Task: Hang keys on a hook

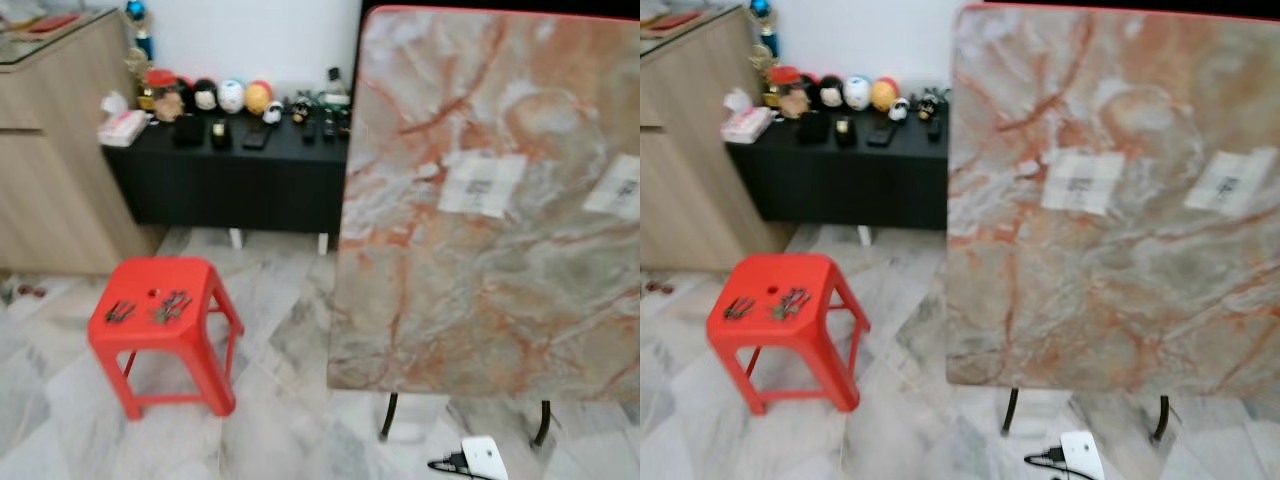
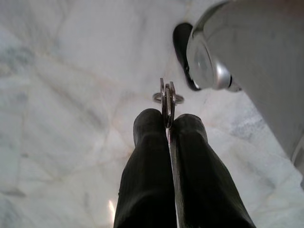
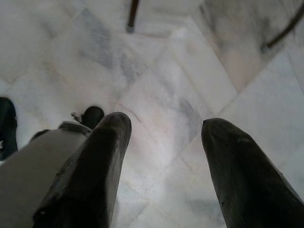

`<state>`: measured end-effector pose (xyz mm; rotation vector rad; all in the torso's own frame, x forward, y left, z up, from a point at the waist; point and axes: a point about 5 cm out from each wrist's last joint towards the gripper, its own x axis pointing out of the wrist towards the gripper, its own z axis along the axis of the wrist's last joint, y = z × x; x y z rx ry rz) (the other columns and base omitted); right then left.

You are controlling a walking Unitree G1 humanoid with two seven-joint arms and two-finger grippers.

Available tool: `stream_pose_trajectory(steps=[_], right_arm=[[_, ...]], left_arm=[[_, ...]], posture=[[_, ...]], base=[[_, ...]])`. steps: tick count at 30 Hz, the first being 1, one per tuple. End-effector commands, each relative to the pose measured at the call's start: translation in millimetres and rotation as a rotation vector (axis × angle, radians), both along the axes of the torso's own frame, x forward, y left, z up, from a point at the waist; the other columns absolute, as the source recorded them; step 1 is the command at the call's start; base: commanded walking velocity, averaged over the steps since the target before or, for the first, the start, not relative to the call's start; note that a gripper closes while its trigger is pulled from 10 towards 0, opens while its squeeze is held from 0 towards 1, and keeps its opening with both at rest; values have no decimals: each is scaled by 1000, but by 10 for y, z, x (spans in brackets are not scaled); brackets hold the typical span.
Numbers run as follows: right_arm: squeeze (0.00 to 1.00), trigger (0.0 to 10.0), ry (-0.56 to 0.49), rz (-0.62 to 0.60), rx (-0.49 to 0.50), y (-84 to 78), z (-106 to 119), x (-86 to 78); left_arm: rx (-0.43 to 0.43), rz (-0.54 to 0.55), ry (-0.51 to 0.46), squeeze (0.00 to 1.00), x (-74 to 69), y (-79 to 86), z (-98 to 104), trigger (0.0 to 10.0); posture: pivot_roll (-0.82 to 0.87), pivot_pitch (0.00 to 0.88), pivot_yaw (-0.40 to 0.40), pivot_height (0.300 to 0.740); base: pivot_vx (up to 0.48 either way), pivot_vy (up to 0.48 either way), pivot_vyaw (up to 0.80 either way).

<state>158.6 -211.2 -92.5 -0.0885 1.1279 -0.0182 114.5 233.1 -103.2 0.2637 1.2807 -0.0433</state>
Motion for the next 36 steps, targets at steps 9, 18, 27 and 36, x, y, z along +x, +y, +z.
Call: stream_pose_trajectory(steps=[9,18,27,36], right_arm=[[0,10000,12,-2,9,-2,-1,-3],[0,10000,15,7,13,-1,-1,-4],[0,10000,17,9,14,-1,-1,-4],[0,10000,14,9,14,-6,2,2]], left_arm=[[-29,3,-14,0,52,-177,-24,10000],[-45,-8,-33,0,147,-204,1,10000],[-46,0,-35,0,158,-194,6,10000],[-46,-2,-33,0,139,-190,1,10000]], posture=[[36,0,-76,740],[36,0,-77,740],[36,0,-77,740],[39,0,-83,740]], base=[[0,0,-800],[0,0,-800],[-59,0,-800],[0,0,-800]])
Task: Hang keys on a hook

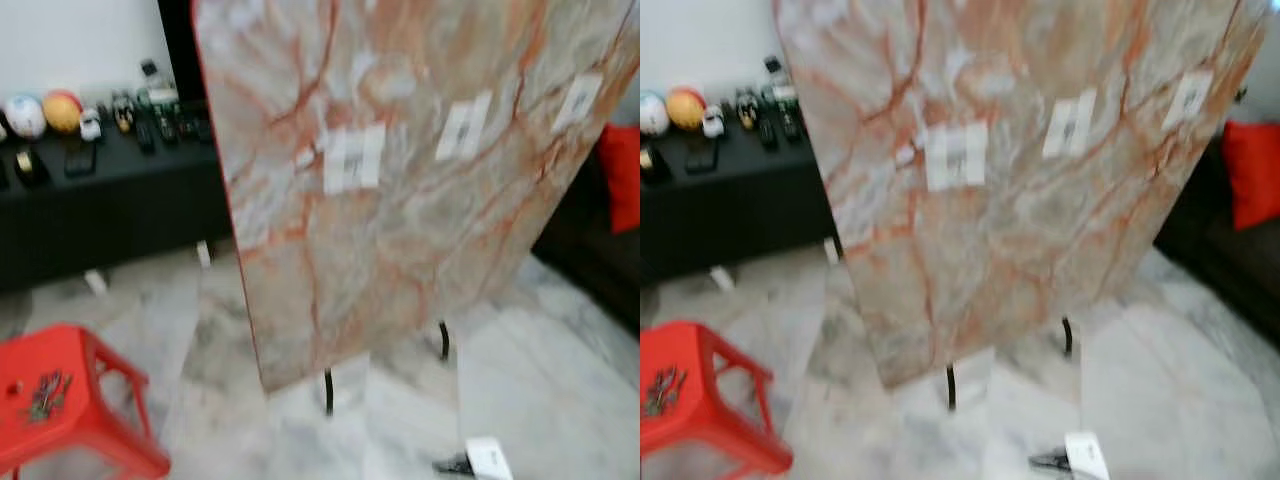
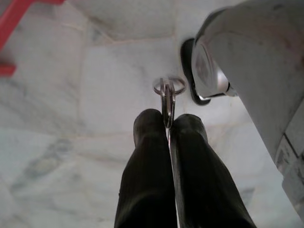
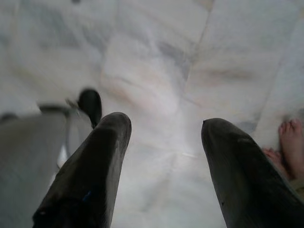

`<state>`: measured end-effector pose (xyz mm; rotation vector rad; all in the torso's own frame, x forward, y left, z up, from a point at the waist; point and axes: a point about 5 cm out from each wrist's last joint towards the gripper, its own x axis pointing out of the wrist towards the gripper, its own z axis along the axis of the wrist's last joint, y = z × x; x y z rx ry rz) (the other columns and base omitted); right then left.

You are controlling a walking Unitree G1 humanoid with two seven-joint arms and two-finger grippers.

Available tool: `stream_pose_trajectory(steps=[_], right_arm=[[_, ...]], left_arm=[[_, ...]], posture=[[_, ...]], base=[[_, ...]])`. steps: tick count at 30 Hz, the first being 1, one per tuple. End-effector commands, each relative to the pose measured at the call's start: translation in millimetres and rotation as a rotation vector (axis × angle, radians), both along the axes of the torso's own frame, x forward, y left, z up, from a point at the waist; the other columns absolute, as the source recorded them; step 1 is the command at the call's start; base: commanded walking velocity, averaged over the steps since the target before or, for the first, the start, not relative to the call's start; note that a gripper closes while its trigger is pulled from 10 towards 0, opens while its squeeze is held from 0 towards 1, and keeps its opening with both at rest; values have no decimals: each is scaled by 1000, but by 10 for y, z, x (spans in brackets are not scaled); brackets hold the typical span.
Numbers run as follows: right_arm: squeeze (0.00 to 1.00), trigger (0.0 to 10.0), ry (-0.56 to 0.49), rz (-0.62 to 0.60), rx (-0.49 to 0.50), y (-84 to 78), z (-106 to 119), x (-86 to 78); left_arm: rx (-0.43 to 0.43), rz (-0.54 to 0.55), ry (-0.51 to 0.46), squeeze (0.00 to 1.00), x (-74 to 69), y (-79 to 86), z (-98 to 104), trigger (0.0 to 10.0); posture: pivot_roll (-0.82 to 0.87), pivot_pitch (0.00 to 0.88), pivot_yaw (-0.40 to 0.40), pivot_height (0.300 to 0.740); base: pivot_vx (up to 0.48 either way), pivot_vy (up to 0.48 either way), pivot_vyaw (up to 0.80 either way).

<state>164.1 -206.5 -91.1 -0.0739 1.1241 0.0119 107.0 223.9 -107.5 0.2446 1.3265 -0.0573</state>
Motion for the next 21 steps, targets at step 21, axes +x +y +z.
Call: stream_pose_trajectory(steps=[21], right_arm=[[0,10000,16,-3,-19,-73,-17,-75]], left_arm=[[-45,59,-671,0,1087,173,604,10000]], posture=[[57,0,-83,740]], base=[[0,0,-457]])
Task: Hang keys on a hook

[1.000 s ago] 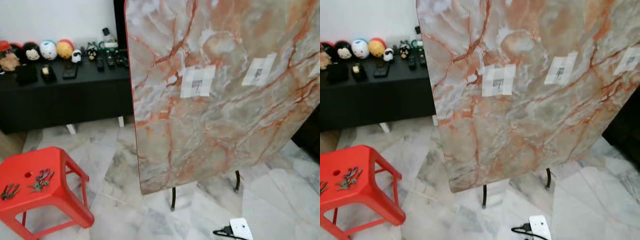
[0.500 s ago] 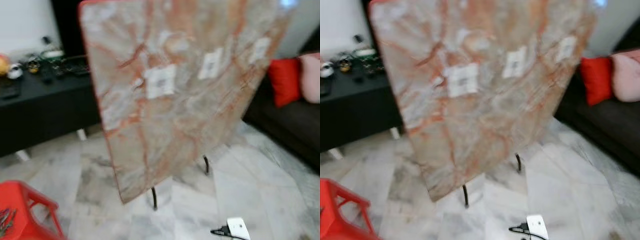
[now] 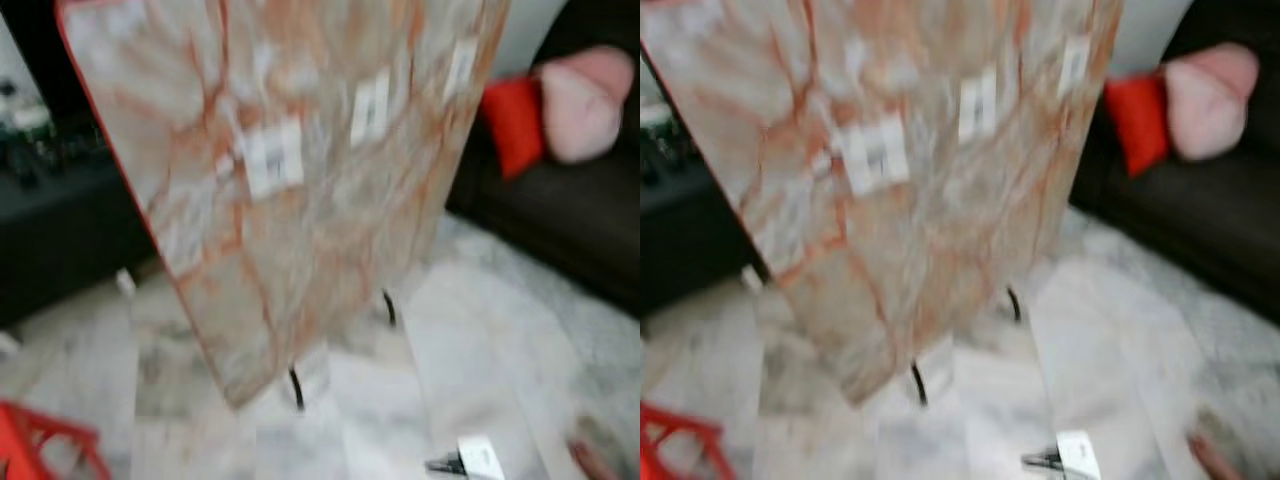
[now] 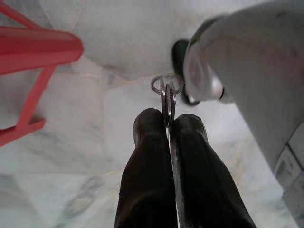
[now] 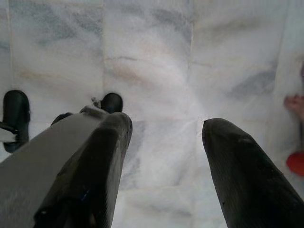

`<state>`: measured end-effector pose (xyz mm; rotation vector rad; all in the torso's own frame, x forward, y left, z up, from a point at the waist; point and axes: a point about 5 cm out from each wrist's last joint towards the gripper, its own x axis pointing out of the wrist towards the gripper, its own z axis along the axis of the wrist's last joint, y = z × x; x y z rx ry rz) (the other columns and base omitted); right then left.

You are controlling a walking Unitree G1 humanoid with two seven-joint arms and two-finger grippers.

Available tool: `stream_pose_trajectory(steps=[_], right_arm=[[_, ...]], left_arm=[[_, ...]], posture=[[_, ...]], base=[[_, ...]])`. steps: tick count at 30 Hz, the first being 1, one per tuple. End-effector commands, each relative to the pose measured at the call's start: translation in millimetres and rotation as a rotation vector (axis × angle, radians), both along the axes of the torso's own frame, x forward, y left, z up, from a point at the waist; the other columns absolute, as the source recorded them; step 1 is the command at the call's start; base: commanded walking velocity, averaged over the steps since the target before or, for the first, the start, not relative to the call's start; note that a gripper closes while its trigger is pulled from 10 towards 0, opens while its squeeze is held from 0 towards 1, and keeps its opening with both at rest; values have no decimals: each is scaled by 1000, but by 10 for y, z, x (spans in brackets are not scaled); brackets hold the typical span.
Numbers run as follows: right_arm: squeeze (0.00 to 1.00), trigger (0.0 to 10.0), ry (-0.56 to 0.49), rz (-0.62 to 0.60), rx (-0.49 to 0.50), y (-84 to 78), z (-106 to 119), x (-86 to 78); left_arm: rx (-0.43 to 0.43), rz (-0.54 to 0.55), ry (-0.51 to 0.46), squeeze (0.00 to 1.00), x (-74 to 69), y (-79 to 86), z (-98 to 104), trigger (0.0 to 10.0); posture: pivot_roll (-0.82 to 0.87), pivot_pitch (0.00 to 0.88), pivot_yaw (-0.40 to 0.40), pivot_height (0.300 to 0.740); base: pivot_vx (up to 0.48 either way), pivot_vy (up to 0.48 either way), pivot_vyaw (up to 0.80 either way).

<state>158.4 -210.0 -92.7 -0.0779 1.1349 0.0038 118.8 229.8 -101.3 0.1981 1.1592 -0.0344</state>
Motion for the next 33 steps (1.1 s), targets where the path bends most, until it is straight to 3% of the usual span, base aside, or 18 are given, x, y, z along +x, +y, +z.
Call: stream_pose_trajectory(steps=[1,3,5,6,8,13,16,20,24,25,27,28,30,31,32,33], right_arm=[[0,10000,6,3,-12,-39,-1,-20],[0,10000,7,4,-13,-43,-1,-23],[0,10000,11,9,-18,-53,-3,-32],[0,10000,11,9,-18,-53,-3,-32],[0,10000,16,18,-22,-64,-3,-39],[0,10000,17,19,-25,-77,-5,-50],[0,10000,19,21,-26,-83,-4,-52],[0,10000,19,22,-28,-81,-4,-49],[0,10000,18,22,-28,-76,-3,-44],[0,10000,18,21,-28,-73,-2,-40],[0,10000,17,20,-28,-69,-2,-36],[0,10000,16,20,-27,-65,0,-31],[0,10000,16,20,-27,-64,0,-29],[0,10000,15,20,-27,-60,1,-25],[0,10000,15,20,-27,-58,1,-23],[0,10000,15,20,-27,-58,1,-23]], left_arm=[[-10,30,-530,0,989,122,571,10000],[35,15,-569,0,1021,168,623,10000],[29,21,-817,0,1210,239,951,10000],[29,21,-817,0,1210,239,951,10000],[5,-29,-996,0,1286,100,1355,10000],[-26,-70,-1084,0,1262,-90,1541,10000],[-15,-95,-1097,0,1237,-139,1515,10000],[24,-83,-1014,0,1188,-99,1425,10000],[104,-138,-902,0,1200,-31,1300,10000],[168,-154,-815,0,1209,56,1183,10000],[231,-183,-740,0,1210,142,1087,10000],[286,-268,-655,0,1202,175,975,10000],[305,-300,-625,0,1196,185,940,10000],[352,-393,-486,0,1134,199,786,10000],[373,-437,-421,0,1096,205,720,10000],[373,-437,-421,0,1096,205,720,10000]], posture=[[59,0,-83,740],[62,0,-84,740],[69,0,-89,740],[69,0,-89,740],[70,0,-92,740],[74,0,-94,740],[76,0,-100,740],[73,0,-103,740],[73,0,-102,740],[71,0,-99,740],[71,0,-101,740],[73,0,-100,740],[72,0,-101,740],[69,0,-100,740],[68,0,-99,740],[68,0,-99,740]], base=[[0,0,0],[0,0,0],[0,0,0],[0,0,0],[0,0,0],[0,0,0],[0,0,0],[0,0,0],[0,0,0],[0,0,0],[0,0,0],[0,0,0],[0,0,0],[0,0,0],[0,0,0],[0,0,0]])
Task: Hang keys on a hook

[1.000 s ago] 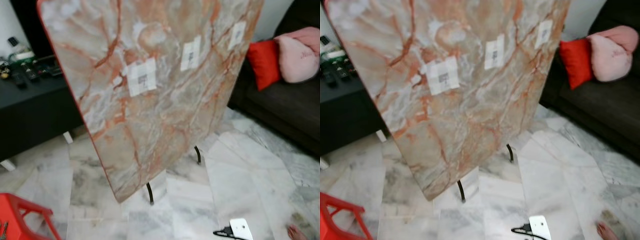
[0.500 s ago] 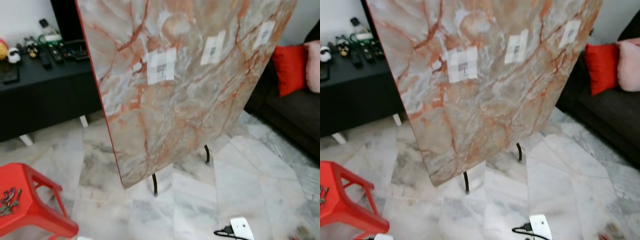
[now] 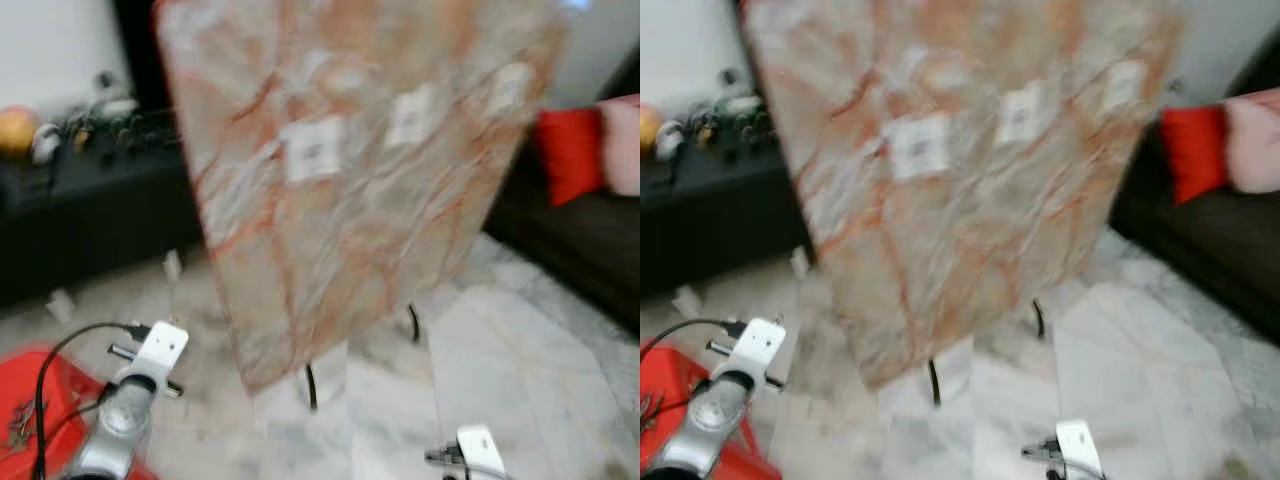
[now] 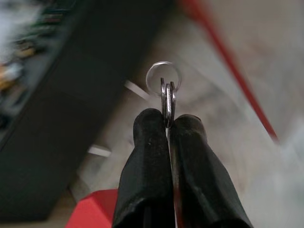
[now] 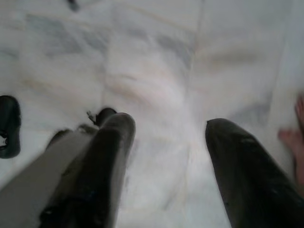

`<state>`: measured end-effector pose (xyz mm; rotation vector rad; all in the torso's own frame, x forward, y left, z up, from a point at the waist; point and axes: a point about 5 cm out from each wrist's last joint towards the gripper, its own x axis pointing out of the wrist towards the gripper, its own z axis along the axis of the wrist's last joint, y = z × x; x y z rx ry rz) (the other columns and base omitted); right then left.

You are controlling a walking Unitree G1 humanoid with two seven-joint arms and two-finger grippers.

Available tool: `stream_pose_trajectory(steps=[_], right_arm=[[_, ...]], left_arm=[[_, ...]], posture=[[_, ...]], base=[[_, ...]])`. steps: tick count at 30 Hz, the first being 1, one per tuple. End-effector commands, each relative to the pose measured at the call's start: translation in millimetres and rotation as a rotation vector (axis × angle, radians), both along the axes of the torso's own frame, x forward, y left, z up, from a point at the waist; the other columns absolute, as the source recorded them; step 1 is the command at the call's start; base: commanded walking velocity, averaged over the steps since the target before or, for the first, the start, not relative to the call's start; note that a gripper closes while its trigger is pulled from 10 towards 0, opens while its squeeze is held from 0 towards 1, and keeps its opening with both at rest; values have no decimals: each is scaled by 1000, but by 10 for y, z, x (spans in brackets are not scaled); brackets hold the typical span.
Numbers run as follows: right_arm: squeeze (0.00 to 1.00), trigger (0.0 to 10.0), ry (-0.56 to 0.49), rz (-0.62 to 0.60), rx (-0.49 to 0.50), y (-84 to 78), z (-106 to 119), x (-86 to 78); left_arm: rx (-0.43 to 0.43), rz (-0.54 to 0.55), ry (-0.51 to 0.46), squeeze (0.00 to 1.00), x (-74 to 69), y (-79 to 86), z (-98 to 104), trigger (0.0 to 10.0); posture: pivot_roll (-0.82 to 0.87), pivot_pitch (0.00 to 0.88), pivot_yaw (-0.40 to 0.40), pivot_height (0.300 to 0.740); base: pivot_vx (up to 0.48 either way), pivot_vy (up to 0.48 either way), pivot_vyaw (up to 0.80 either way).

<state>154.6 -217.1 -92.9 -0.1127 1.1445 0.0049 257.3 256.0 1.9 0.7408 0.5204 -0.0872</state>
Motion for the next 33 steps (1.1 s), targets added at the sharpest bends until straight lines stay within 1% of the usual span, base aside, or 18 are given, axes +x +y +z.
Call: stream_pose_trajectory(steps=[1,3,5,8,9,10,11,12,14,15,18,20,23,24,25,31,32,33], right_arm=[[0,10000,3,-3,1,13,3,16],[0,10000,0,-8,2,14,3,18],[0,10000,-2,-12,2,13,4,19],[0,10000,-4,-16,0,8,4,18],[0,10000,-4,-16,0,8,4,18],[0,10000,-4,-16,-1,8,4,17],[0,10000,-4,-15,-1,8,3,14],[0,10000,-4,-15,-1,8,3,14],[0,10000,-4,-17,-1,5,1,6],[0,10000,-5,-19,-1,4,0,5],[0,10000,-5,-19,-2,1,0,3],[0,10000,-4,-18,-7,-7,1,2],[0,10000,-4,-17,-9,-13,3,3],[0,10000,-4,-17,-9,-13,3,3],[0,10000,-5,-15,-10,-15,4,6],[0,10000,-11,-18,-15,-19,11,20],[0,10000,-13,-19,-16,-17,12,24],[0,10000,-13,-19,-16,-15,12,26]], left_arm=[[74,-53,240,0,-347,-71,-395,10000],[107,-85,269,0,-369,-93,-433,10000],[86,-66,251,0,-342,-100,-418,10000],[-73,61,107,0,-181,-97,-288,10000],[-73,61,107,0,-181,-97,-288,10000],[-196,86,-2,0,-111,-141,-195,10000],[-276,109,-89,0,-80,-146,-115,10000],[-276,109,-89,0,-80,-146,-115,10000],[-363,127,-227,0,-82,-119,31,10000],[-382,129,-258,0,-86,-113,69,10000],[-392,119,-305,0,-108,-104,145,10000],[-442,83,-402,0,-172,-142,340,10000],[-484,6,-471,0,-223,-267,555,10000],[-484,6,-471,0,-223,-267,555,10000],[-515,-31,-497,0,-225,-353,659,10000],[-598,-192,-489,0,-128,-727,922,10000],[-619,-285,-456,0,-99,-915,1010,10000],[-628,-315,-442,0,-85,-993,1046,10000]], posture=[[63,0,-97,740],[59,0,-96,740],[53,0,-95,740],[58,0,-98,740],[58,0,-98,740],[61,0,-99,740],[62,0,-99,740],[62,0,-99,740],[58,0,-97,740],[58,0,-97,740],[64,0,-97,740],[69,0,-99,740],[74,0,-100,740],[74,0,-100,740],[77,0,-102,740],[75,0,-103,740],[71,0,-101,740],[70,0,-100,740]], base=[[0,0,0],[0,0,0],[0,0,0],[0,0,0],[0,0,0],[0,0,0],[0,0,0],[0,0,0],[0,0,0],[0,0,0],[0,0,0],[0,0,0],[0,0,0],[0,0,0],[0,0,0],[0,0,0],[0,0,0],[0,0,0]])
